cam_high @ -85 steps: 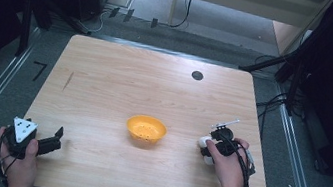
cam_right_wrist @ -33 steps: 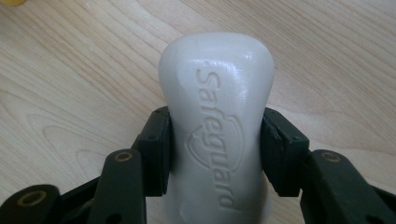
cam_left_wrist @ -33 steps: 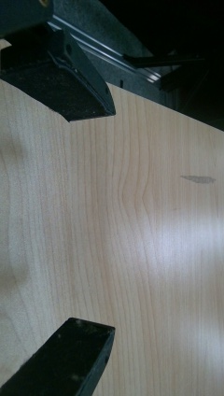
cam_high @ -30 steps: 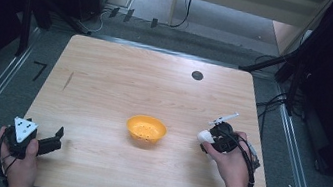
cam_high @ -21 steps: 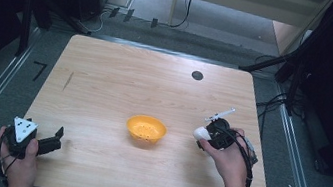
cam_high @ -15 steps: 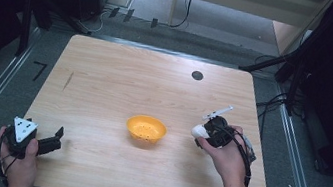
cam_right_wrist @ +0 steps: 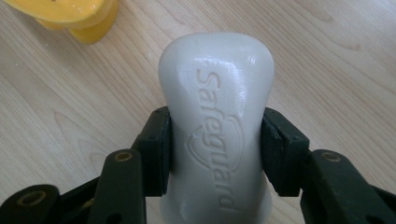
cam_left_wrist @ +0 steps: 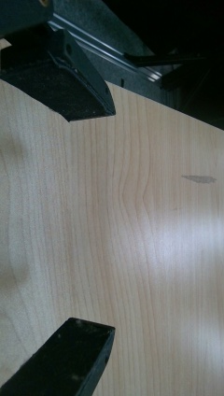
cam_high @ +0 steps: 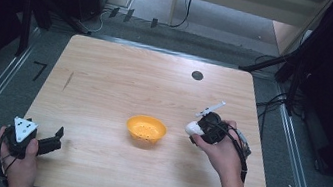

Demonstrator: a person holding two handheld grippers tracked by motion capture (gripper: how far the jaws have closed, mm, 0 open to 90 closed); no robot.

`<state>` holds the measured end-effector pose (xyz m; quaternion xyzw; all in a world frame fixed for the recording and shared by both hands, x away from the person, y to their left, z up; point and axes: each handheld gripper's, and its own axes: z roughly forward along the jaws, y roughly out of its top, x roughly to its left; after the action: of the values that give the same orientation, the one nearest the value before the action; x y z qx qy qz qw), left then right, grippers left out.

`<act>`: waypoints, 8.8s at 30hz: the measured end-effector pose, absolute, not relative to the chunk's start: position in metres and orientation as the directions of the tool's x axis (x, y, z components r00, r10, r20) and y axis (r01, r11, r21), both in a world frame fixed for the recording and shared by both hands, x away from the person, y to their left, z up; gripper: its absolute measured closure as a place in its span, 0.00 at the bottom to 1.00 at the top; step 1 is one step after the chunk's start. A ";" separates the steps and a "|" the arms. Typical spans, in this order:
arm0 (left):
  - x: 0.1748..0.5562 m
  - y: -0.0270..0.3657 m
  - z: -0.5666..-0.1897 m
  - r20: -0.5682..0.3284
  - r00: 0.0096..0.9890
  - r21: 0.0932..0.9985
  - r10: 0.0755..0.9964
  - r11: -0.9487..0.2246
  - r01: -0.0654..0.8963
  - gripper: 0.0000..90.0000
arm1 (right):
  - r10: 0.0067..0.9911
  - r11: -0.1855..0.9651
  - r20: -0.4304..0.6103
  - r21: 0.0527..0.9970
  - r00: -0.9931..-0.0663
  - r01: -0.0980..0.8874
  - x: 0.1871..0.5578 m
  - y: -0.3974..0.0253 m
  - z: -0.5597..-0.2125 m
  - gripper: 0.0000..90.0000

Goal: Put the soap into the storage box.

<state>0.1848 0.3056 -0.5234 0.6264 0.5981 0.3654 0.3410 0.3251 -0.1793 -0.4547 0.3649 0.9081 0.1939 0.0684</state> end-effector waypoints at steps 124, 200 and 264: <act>0.186 0.307 -0.523 0.036 0.018 0.862 0.999 -0.040 0.506 0.00 | 0.151 0.922 -0.097 0.373 -0.984 0.104 0.342 -0.036 -0.455 0.56; 0.185 0.307 -0.523 0.041 0.020 0.865 0.999 -0.046 0.500 0.00 | 0.665 0.604 0.038 0.560 -0.746 0.567 0.310 -0.216 -0.484 0.00; 0.184 0.305 -0.523 0.054 0.025 0.868 0.998 -0.060 0.494 0.00 | 0.853 0.337 0.082 0.668 -0.515 0.664 0.221 -0.348 -0.536 0.00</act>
<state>0.1843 0.3049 -0.5233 0.6283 0.5936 0.3675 0.3433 0.2211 -0.3478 -0.5361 0.4710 0.8050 0.3311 0.1430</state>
